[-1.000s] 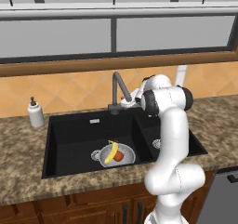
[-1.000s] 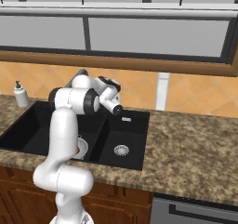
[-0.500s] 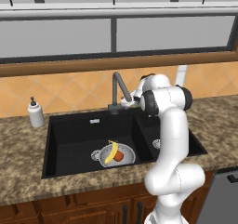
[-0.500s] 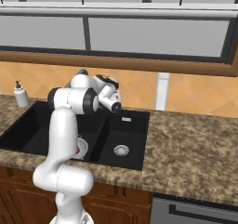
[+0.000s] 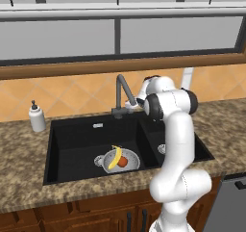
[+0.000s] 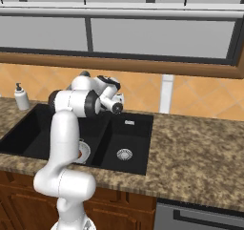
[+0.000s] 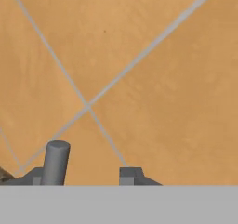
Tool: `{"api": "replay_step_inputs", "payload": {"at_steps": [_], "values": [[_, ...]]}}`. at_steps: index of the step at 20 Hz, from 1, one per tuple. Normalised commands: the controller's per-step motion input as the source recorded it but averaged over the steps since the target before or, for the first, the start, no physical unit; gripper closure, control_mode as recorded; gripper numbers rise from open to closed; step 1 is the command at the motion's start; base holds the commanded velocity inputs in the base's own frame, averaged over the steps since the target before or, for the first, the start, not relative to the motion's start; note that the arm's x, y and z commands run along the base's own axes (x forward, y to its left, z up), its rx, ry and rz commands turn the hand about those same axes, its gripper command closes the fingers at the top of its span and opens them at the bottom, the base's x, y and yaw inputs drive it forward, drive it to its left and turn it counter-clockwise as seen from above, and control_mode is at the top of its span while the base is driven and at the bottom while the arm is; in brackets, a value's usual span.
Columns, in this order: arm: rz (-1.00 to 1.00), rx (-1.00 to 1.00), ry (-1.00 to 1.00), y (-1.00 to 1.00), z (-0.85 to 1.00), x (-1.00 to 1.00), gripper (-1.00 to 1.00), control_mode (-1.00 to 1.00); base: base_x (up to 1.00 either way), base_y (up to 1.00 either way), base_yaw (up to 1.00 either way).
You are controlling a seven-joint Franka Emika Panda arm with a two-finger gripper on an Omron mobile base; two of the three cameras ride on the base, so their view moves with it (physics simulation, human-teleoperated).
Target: Put the colander in the sink, put the banana, orange in the colander, and turn on the sink faucet and pour water over the colander.
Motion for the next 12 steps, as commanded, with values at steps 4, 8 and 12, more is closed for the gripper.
{"api": "replay_step_inputs", "payload": {"at_steps": [4,8,12], "values": [[-0.13,0.04,0.05,-0.94,-0.17,0.21,1.00,-1.00,0.00,0.00,0.00],[-0.13,0.05,0.08,-0.98,-0.19,0.21,1.00,-1.00,0.00,0.00,0.00],[-0.13,0.06,0.07,-1.00,-0.21,0.17,1.00,-1.00,0.00,0.00,0.00]]}}
